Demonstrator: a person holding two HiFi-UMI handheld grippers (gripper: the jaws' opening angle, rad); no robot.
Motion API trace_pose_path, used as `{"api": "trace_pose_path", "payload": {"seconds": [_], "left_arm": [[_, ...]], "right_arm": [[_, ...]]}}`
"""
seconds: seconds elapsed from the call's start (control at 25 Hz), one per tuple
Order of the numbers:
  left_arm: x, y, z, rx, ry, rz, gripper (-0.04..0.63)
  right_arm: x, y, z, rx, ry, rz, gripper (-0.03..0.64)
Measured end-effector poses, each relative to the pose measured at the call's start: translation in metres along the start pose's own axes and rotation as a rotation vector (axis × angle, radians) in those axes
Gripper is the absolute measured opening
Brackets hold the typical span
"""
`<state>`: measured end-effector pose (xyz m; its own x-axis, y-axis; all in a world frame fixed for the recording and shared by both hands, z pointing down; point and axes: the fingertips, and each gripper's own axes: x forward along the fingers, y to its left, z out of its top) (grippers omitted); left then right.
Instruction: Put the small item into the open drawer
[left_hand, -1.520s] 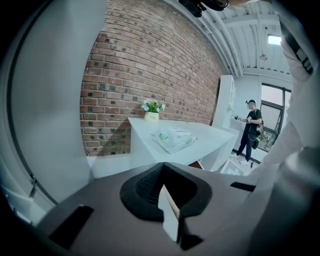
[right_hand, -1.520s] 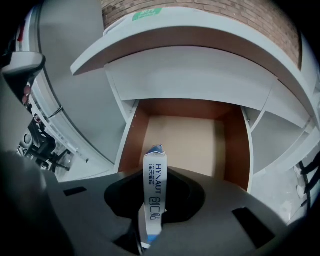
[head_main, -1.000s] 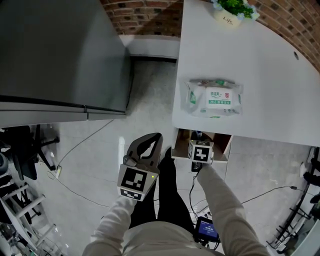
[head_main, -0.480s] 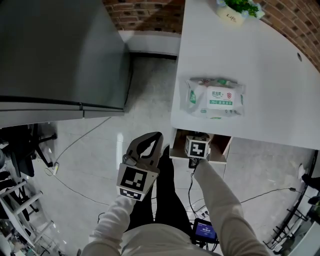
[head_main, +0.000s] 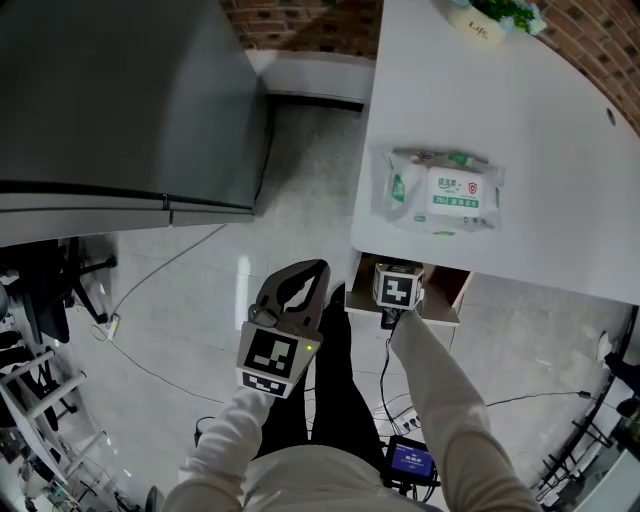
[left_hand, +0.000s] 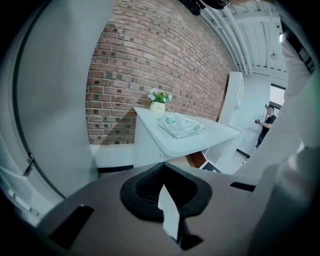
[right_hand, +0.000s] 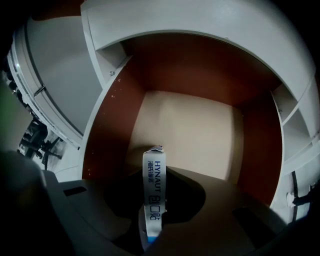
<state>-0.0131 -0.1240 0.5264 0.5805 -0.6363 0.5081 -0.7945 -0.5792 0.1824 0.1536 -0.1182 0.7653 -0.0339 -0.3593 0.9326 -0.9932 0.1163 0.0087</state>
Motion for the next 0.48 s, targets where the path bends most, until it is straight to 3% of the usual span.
{"api": "trace_pose_path", "payload": {"seconds": [0.24,0.48], "left_arm": [[-0.0001,0.0024,-0.0032,-0.004,0.004,0.001,0.017],[0.0002,0.0023,-0.0039,-0.006,0.005,-0.002,0.017]], "right_arm": [[0.0032,-0.0045,0.0072,0.009,-0.052,-0.011,0.089],[0.0038,-0.0033,-0.001,0.001,0.003,-0.014,0.114]]}}
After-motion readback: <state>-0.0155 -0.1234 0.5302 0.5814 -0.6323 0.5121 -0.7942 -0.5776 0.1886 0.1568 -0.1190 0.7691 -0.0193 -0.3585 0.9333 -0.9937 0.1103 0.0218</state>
